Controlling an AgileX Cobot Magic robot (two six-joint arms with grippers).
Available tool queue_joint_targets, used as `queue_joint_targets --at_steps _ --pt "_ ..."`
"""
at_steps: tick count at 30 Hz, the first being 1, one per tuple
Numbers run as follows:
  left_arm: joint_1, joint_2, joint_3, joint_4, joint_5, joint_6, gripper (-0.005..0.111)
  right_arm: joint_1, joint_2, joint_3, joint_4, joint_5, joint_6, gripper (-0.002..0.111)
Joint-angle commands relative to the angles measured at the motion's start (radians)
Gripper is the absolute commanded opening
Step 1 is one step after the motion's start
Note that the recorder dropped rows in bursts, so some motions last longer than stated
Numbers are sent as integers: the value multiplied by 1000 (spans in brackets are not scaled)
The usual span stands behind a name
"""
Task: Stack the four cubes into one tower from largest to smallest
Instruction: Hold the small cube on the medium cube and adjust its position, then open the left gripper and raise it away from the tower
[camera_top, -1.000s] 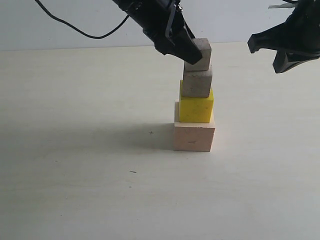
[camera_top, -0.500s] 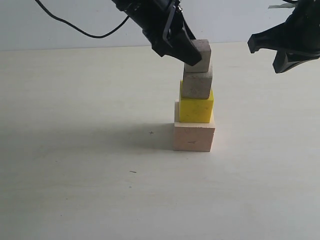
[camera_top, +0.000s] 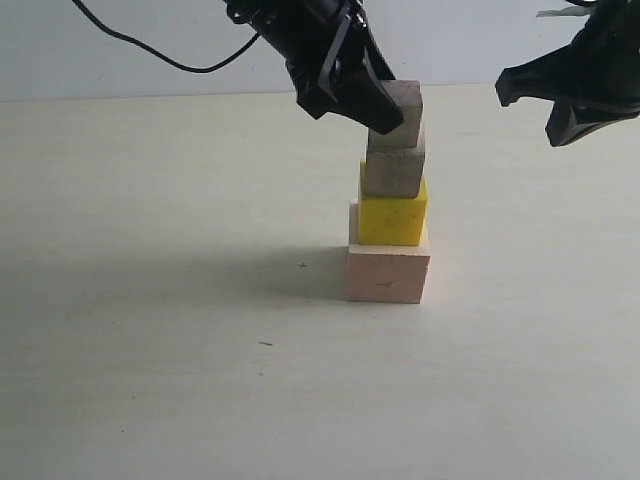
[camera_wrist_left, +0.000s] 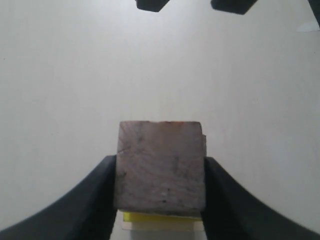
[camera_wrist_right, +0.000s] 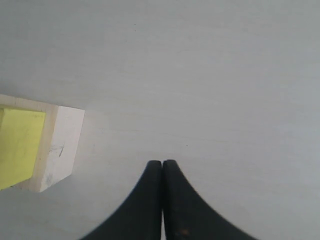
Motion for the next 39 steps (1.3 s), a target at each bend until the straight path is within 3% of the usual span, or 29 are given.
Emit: queue_joint_targets --at_steps 1,19,22,25,27,39 --pt "-2 -6 -7 -23 8 15 0 -3 -8 2 -1 -7 -1 0" --pt "-2 -6 -7 -13 8 65 0 -3 -8 2 3 -11 -1 0" --pt "-2 -6 -7 -13 8 65 23 -3 -8 2 5 -11 -1 0" --pt "-2 -6 -7 -13 8 73 58 -3 -8 2 12 -11 -3 0" --pt "-2 -6 -7 -13 8 75 66 -3 -8 2 12 -11 -3 0" --pt "0 -51 -7 28 8 36 66 -3 -8 2 15 -15 -3 0"
